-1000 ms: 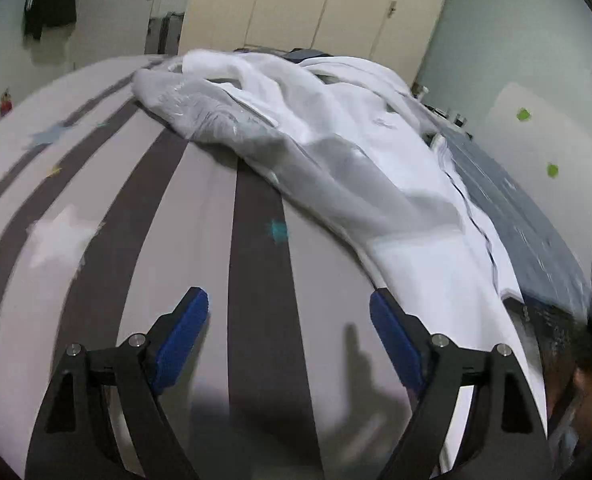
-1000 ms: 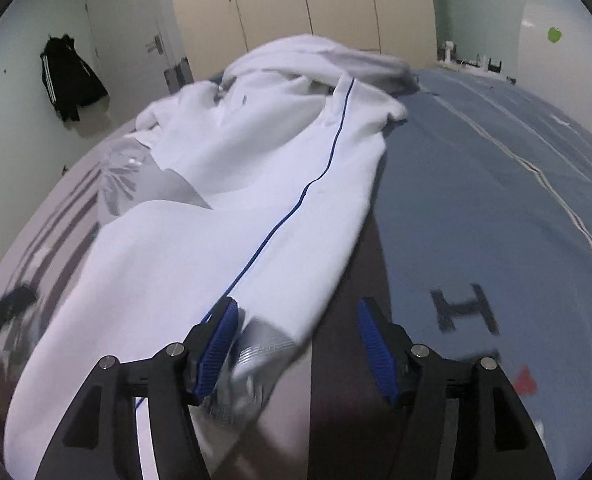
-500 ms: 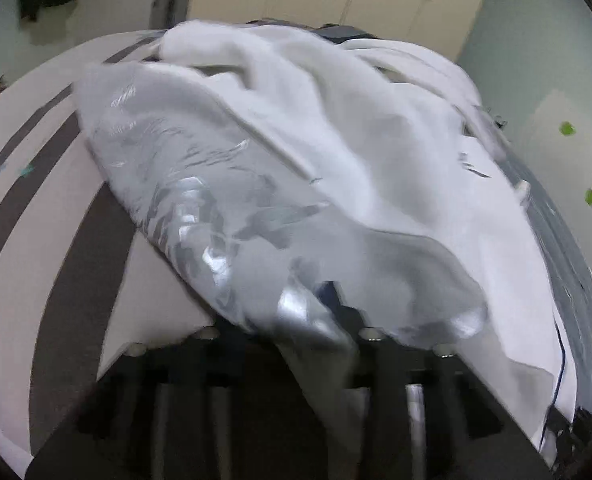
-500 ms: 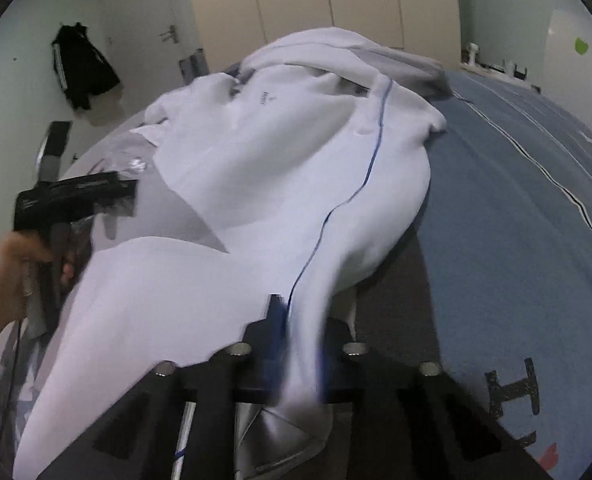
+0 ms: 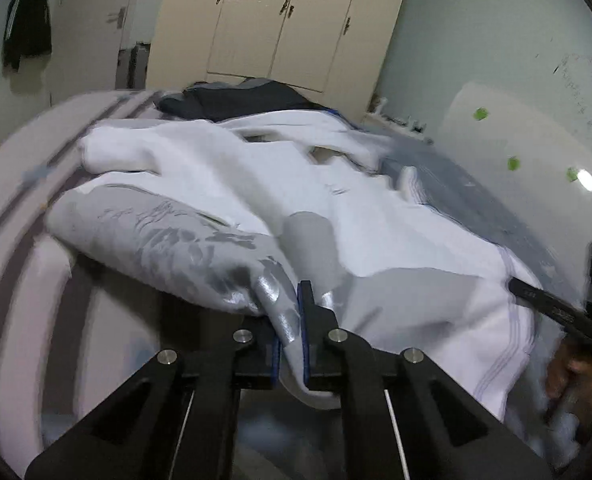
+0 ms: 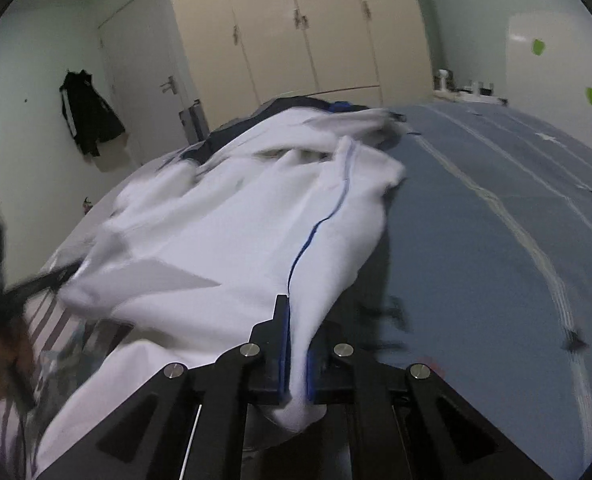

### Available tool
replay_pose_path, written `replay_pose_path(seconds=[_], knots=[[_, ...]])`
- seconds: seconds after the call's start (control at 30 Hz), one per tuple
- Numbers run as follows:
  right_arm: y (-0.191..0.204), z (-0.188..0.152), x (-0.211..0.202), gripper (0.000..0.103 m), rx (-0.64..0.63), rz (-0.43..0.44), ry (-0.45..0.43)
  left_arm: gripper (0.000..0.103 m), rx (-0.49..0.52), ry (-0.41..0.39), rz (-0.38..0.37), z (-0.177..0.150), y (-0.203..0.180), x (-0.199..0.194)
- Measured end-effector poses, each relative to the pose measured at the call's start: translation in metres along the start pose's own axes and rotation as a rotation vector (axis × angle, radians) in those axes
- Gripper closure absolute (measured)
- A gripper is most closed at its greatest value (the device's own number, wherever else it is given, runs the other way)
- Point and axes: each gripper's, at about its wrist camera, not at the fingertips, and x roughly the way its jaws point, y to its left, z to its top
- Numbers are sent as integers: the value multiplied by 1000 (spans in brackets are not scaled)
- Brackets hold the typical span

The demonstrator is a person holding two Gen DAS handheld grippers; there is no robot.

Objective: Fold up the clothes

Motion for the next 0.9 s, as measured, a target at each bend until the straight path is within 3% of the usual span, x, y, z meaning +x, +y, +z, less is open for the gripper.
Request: replay_pose_path(seconds=[0.17,0.27,0.4,0.5,0.57,0.6,0.63,0.7,0.73,0.77,0.9], knots=[[-49,-7,-57,97,28,-58,-6,98,-120,20,-120,-62,-79,-56],[-85,-5,-89,97,66,-104,-27,97,-122,33,-195,-88,-129,-78],[-126,-3,-106,97,106,-167,-12,81,-89,111,-175,-110,-156,-88],[-140,-9,-92,97,93,-208,50,69,-71,140,-115,-100,-134,-95],[-142,-15,-82,92,70,-237,85,50,-18,75,-24,-91,-115,-113],[-141,-18,-81,90,71,-239,92,32,7,24,30,-83,-99,-125],[-139,-22,-80,86,73,-241,99,24,12,-12,67,-73,-81,-131],[-138,-27,-81,75,85,-239,96,22,19,-36,103,-51,-47,-127],[-139,-28,-85,54,104,-232,74,22,40,-40,137,-38,-30,-119],[-140,-28,-89,41,123,-224,52,22,62,-45,166,-24,-16,-105],[-143,-23,-87,36,148,-219,37,22,118,-35,258,32,47,-36]])
